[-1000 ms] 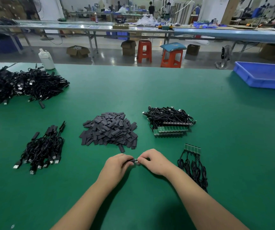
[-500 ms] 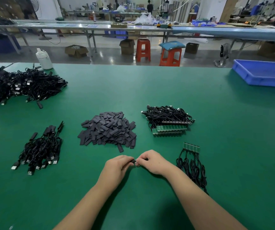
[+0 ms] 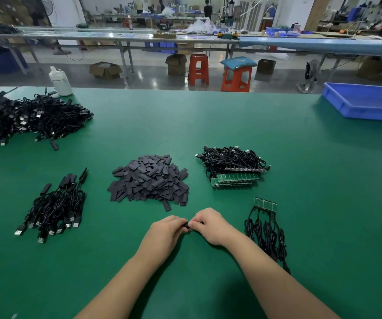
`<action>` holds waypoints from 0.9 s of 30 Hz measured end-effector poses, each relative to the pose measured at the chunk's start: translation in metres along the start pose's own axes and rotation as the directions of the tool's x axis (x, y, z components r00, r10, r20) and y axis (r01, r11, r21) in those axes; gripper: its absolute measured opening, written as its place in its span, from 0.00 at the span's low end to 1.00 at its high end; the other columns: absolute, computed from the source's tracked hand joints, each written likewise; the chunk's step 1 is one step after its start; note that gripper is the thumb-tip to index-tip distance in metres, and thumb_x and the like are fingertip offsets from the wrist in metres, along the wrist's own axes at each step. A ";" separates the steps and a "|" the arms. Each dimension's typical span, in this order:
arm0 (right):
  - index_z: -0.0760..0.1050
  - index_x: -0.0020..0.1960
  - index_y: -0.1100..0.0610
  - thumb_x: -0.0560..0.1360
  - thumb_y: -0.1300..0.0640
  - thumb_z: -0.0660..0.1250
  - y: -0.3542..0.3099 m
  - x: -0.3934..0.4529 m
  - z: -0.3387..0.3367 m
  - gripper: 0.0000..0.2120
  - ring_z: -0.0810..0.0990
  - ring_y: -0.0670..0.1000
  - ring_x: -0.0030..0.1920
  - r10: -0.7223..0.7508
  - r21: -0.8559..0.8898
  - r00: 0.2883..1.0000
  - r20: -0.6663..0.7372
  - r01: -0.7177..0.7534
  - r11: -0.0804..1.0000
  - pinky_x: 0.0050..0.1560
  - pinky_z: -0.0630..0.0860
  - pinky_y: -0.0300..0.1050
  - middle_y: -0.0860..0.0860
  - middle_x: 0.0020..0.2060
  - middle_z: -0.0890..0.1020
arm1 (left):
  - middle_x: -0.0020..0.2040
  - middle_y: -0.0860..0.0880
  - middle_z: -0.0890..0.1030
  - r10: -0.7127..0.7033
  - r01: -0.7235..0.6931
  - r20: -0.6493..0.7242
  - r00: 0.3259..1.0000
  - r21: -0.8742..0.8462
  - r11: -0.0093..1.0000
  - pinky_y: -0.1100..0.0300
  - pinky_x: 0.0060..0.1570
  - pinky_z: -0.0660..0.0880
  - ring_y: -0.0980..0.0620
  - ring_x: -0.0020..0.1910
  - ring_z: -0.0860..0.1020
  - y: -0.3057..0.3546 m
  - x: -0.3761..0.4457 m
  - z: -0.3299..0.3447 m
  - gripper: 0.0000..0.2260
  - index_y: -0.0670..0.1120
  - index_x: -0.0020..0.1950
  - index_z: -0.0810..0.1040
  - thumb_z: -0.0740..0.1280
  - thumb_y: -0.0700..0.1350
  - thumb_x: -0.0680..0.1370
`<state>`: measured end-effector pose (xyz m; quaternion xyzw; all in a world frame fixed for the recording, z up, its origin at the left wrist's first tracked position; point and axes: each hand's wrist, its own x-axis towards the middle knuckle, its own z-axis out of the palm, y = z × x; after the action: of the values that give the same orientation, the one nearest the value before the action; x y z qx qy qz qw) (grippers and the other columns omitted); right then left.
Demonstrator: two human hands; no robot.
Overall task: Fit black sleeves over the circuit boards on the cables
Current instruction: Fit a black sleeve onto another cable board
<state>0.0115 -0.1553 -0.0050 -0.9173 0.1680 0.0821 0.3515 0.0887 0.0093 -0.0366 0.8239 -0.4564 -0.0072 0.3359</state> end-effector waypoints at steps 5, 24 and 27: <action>0.84 0.49 0.57 0.82 0.49 0.62 -0.001 -0.003 -0.001 0.16 0.78 0.56 0.52 -0.016 -0.039 1.000 -0.008 0.016 0.999 0.59 0.72 0.46 0.58 0.45 0.83 | 0.50 0.50 0.81 -0.037 0.033 0.071 0.997 0.054 0.998 0.54 0.51 0.75 0.49 0.48 0.80 0.001 0.002 0.002 0.09 0.49 0.59 0.81 0.66 0.49 0.81; 0.83 0.48 0.58 0.81 0.52 0.63 0.000 -0.003 -0.002 0.13 0.80 0.60 0.48 -0.003 -0.066 1.000 0.011 0.004 0.998 0.49 0.76 0.51 0.60 0.45 0.84 | 0.48 0.48 0.78 -0.018 -0.007 0.108 0.994 0.232 0.973 0.50 0.43 0.73 0.43 0.42 0.79 -0.001 0.005 0.009 0.09 0.48 0.58 0.78 0.63 0.49 0.81; 0.83 0.49 0.58 0.81 0.52 0.64 0.001 -0.003 -0.002 0.13 0.80 0.60 0.50 -0.001 -0.057 1.000 0.011 0.002 0.998 0.53 0.77 0.52 0.60 0.47 0.84 | 0.48 0.49 0.77 -0.004 -0.034 0.140 0.990 0.265 0.964 0.51 0.42 0.72 0.44 0.43 0.78 -0.002 0.006 0.010 0.09 0.49 0.59 0.77 0.63 0.48 0.81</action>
<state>0.0083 -0.1568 -0.0038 -0.9267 0.1630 0.0916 0.3259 0.0899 0.0002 -0.0437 0.8557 -0.4818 -0.0006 0.1891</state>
